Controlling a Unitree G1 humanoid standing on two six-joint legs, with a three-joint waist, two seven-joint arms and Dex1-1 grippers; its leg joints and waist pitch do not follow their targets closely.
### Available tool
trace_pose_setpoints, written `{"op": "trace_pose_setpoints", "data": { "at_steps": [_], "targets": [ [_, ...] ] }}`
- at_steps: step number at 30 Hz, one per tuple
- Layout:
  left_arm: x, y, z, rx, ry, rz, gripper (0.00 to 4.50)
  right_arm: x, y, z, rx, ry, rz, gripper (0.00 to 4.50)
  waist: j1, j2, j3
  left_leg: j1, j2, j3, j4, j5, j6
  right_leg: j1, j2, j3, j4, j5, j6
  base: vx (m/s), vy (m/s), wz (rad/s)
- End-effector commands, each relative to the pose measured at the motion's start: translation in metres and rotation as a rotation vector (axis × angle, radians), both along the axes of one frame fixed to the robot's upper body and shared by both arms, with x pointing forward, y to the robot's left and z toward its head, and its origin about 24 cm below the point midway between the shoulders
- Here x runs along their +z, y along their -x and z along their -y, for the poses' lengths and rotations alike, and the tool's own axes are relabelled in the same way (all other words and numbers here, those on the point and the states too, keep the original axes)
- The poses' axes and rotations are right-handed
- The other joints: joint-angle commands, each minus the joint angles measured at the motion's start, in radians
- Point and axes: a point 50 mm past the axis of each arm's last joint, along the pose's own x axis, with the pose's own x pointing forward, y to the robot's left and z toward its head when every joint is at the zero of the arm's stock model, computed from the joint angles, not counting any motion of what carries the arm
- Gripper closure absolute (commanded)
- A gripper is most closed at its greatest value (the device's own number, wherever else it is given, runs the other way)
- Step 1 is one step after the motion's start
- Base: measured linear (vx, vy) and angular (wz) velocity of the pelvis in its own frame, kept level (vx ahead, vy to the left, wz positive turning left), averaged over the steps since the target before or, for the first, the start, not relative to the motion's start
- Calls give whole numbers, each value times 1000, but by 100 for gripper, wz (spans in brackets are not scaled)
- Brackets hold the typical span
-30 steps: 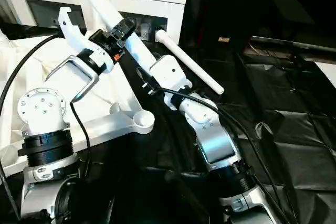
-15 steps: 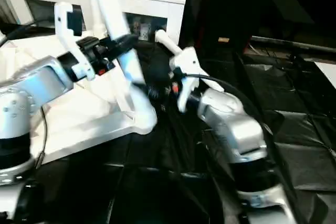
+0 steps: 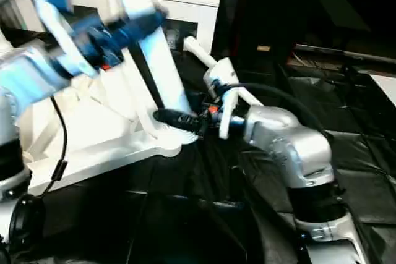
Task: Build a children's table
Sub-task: Pick table leg
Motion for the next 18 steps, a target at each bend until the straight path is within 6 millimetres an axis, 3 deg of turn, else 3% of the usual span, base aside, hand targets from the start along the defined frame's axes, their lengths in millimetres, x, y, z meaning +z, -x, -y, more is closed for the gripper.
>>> {"op": "trace_pose_setpoints", "data": {
  "at_steps": [1,11,18],
  "targets": [
    [5,1,2,-21,-6,18,273,7,1,3,2,-7,11,157,2,11,-71,18,18,-6,-71,-205,-61,50,-68,44,-81,-305,-92,0,0,0],
    [2,-3,0,-18,-8,2,273,7,3,3,15,-7,-8,237,2,12,-72,18,18,-5,-71,-196,-66,53,-69,45,-77,-271,-107,0,0,0],
    [-1,-7,0,13,-12,-13,273,8,3,2,8,-9,-7,245,2,12,-70,19,18,-6,-72,-210,-68,51,-69,45,-82,-307,-96,0,0,0]
  ]
}}
